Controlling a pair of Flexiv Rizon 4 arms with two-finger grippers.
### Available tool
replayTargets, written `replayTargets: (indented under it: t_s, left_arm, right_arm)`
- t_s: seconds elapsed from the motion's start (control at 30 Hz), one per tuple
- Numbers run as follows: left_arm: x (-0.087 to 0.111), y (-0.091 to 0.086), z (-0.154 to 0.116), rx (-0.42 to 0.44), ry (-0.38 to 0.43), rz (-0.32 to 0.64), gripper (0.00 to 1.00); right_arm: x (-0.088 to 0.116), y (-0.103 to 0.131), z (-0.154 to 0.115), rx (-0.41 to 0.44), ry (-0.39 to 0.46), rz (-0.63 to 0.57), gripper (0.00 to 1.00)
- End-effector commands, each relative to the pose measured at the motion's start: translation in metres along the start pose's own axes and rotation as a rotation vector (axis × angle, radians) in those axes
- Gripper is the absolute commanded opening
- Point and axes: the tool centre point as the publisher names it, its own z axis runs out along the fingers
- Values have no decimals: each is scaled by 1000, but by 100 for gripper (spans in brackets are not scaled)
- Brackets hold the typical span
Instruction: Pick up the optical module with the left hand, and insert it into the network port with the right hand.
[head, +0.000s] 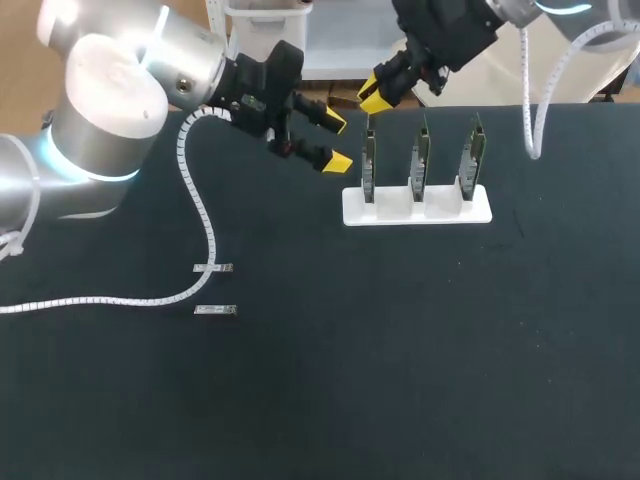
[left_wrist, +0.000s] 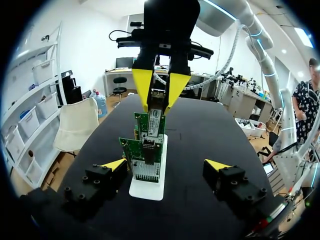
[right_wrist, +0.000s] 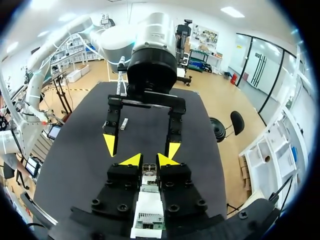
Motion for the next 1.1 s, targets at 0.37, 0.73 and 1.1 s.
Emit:
replayTargets:
  t_s: [0.37,0.73,1.1]
  left_arm:
    - [-1,1,1,2,6,-2,100]
    - [-1,1,1,2,6,-2,100]
    - [-1,1,1,2,6,-2,100]
  right_arm:
    - [4,-5,7,10,20,21,0]
    - [9,-9,10,9,24,39,0]
    - [10,-10,13,8,23,55,0]
